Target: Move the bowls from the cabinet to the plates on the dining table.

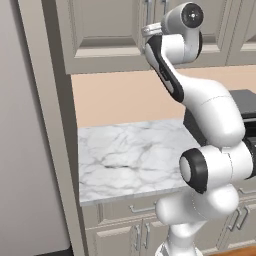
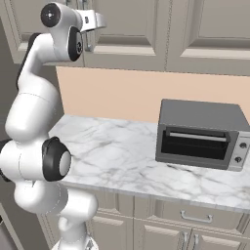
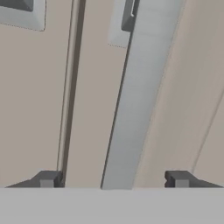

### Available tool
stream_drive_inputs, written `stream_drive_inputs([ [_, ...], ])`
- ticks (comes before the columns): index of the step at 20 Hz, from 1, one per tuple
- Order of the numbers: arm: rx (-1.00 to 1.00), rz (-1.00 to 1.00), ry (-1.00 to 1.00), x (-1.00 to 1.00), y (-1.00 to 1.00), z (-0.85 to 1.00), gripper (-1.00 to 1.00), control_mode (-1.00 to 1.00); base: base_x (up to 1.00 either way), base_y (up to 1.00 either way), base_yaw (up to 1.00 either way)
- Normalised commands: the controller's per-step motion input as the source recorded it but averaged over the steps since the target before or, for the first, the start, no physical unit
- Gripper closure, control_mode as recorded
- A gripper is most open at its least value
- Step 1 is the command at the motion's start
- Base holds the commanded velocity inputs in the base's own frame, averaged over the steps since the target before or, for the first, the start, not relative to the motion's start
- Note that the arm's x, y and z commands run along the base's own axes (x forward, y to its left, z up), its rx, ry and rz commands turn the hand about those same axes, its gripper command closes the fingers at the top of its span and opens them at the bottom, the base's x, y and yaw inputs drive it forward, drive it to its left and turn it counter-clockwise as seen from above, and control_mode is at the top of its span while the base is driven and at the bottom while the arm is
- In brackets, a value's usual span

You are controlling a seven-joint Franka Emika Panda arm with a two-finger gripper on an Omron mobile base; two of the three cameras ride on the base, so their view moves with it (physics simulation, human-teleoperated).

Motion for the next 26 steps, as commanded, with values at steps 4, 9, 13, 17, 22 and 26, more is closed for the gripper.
stream_drive_inputs([
  [4,0.0,0.0,-0.01,0.08,0.0,0.0,1.0,-1.0,0.0,0.0,0.0],
  [9,0.0,0.01,-0.06,-0.24,0.0,0.07,1.0,-1.0,0.0,0.0,0.0],
  [13,0.0,0.05,-0.1,-0.47,0.0,0.14,1.0,-1.0,0.0,0.0,0.0],
  [17,0.0,0.09,-0.13,-0.61,0.0,0.17,1.0,-1.0,0.0,0.0,0.0],
  [22,0.0,0.11,-0.16,-0.76,0.0,0.25,1.0,-1.0,0.0,0.0,0.0],
  [26,0.0,0.13,-0.17,-0.85,0.0,0.31,1.0,-1.0,0.0,0.0,0.0],
])
